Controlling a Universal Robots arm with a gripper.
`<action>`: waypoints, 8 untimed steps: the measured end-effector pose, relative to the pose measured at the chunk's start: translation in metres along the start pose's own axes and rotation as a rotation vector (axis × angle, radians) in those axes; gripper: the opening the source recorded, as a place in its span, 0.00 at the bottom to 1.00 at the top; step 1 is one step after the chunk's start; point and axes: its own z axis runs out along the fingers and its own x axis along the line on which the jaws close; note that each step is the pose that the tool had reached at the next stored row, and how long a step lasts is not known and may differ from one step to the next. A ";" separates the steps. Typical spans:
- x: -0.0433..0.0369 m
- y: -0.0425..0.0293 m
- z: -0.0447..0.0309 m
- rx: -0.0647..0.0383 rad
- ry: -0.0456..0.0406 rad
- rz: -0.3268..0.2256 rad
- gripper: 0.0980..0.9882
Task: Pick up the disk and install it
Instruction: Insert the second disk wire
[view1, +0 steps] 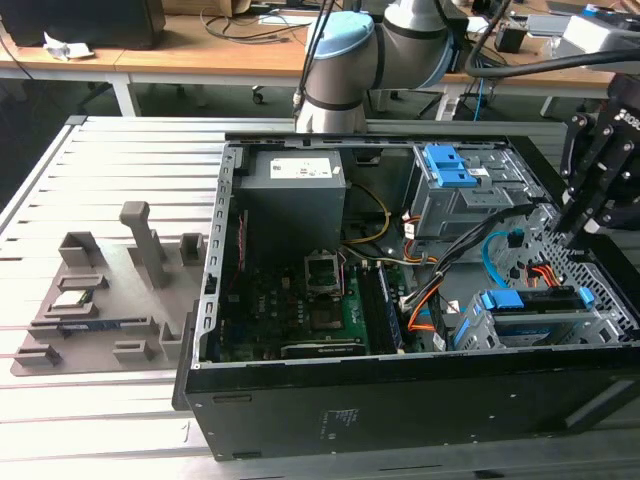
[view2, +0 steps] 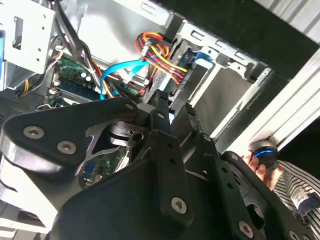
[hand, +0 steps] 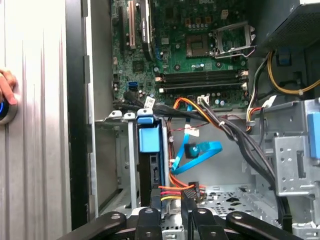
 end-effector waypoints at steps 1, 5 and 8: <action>-0.0020 0.0033 0.0004 0.000 -0.0001 -0.001 0.23; -0.0055 0.0261 0.0038 0.000 0.0000 -0.002 0.23; -0.0061 0.0429 0.0080 0.000 0.0000 -0.002 0.23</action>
